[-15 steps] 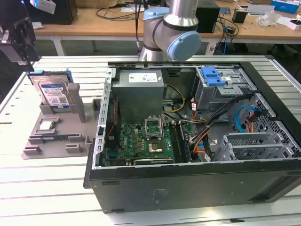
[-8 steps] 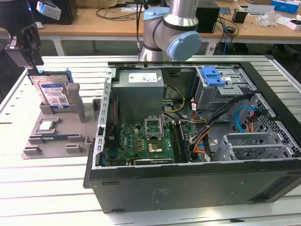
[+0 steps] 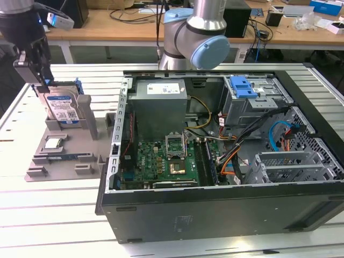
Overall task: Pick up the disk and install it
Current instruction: 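Pick up the disk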
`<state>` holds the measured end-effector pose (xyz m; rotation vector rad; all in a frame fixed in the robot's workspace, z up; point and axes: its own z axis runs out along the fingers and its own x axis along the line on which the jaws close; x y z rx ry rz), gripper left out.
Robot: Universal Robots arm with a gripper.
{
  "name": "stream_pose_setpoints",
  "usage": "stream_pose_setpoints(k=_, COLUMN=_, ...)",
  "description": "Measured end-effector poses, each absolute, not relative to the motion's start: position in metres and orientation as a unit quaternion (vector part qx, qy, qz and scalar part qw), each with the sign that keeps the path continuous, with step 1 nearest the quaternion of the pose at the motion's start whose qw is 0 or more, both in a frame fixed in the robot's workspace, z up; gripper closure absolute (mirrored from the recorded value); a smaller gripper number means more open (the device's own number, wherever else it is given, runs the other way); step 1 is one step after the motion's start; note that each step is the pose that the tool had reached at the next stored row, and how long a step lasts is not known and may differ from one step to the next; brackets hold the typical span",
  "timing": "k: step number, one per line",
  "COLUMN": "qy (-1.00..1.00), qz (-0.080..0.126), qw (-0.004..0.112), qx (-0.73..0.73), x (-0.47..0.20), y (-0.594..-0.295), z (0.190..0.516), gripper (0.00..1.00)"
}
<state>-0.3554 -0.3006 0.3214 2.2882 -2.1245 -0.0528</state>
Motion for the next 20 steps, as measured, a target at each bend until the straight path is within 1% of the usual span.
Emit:
stream_pose_setpoints(k=9, qy=-0.679, qz=-0.015, qw=0.011, qx=0.734, x=-0.355, y=-0.295, z=0.298, gripper=0.46)
stream_pose_setpoints(k=20, qy=-0.679, qz=-0.014, qw=0.012, qx=0.734, x=-0.357, y=-0.290, z=0.289, gripper=0.46)
